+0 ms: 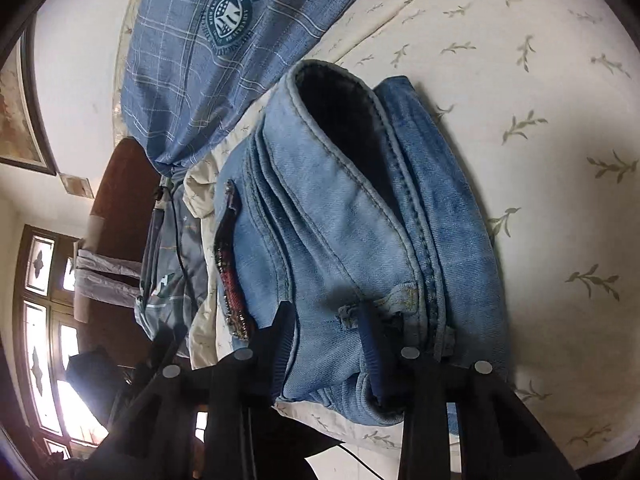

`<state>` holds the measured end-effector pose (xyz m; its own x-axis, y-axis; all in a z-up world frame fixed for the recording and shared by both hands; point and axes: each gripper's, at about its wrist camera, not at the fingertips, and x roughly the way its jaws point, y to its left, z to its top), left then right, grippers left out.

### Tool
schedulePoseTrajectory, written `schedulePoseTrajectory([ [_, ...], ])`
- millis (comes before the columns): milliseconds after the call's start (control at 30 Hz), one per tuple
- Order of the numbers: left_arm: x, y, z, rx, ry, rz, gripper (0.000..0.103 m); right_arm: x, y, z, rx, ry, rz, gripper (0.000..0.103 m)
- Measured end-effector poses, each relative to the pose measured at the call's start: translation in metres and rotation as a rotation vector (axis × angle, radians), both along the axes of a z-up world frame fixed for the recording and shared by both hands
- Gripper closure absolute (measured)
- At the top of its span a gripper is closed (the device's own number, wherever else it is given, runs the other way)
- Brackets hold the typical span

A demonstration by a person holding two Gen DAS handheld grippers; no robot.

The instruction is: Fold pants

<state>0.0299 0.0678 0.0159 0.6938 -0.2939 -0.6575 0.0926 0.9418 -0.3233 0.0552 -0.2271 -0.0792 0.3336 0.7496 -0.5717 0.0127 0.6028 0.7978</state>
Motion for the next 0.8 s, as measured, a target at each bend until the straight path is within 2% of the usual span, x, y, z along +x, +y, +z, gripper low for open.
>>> schedulePoseTrajectory([
  [33,0.009,-0.008,-0.008,0.018,0.037,-0.030,0.046,0.000,0.000,0.005,-0.015,-0.008,0.007,0.059],
  [67,0.017,-0.021,-0.023,0.054,0.090,-0.073,0.046,0.000,0.002,0.014,-0.032,-0.024,0.010,0.043],
  [100,0.020,-0.029,-0.031,0.088,0.118,-0.082,0.047,-0.002,0.005,0.031,-0.055,-0.068,0.026,0.036],
  [133,0.021,-0.035,-0.040,0.118,0.126,-0.079,0.048,0.001,0.007,0.045,-0.070,-0.106,0.034,0.036],
  [233,0.016,-0.036,-0.042,0.112,0.108,-0.070,0.048,0.005,0.014,0.089,-0.090,-0.234,0.070,0.036],
  [300,0.016,-0.037,-0.041,0.122,0.108,-0.079,0.048,0.019,0.021,0.106,-0.079,-0.282,0.089,0.034],
  [367,0.018,-0.037,-0.041,0.125,0.107,-0.082,0.047,0.042,0.028,0.103,-0.050,-0.256,0.106,0.034],
  [433,0.018,-0.036,-0.044,0.121,0.108,-0.085,0.047,0.069,0.034,0.085,-0.054,-0.202,0.115,0.034],
  [500,0.020,-0.035,-0.042,0.109,0.107,-0.095,0.046,0.095,0.032,0.045,-0.202,-0.074,0.072,0.035],
  [533,0.020,-0.033,-0.040,0.092,0.104,-0.102,0.045,0.101,0.031,0.029,-0.258,-0.022,0.063,0.041],
  [567,0.019,-0.029,-0.035,0.066,0.093,-0.104,0.046,0.104,0.026,0.014,-0.237,-0.003,0.046,0.043],
  [600,0.018,-0.024,-0.030,0.051,0.079,-0.095,0.046,0.101,0.018,0.012,-0.191,-0.016,0.017,0.047],
  [633,0.018,-0.017,-0.024,0.023,0.057,-0.077,0.046,0.099,0.013,0.012,-0.172,-0.003,0.000,0.048],
  [700,0.024,0.003,-0.015,-0.076,0.046,-0.034,0.046,0.099,0.016,0.014,-0.208,-0.004,0.023,0.049],
  [800,0.045,0.026,-0.020,-0.210,0.097,-0.010,0.045,0.098,0.019,0.014,-0.235,-0.022,0.033,0.049],
])
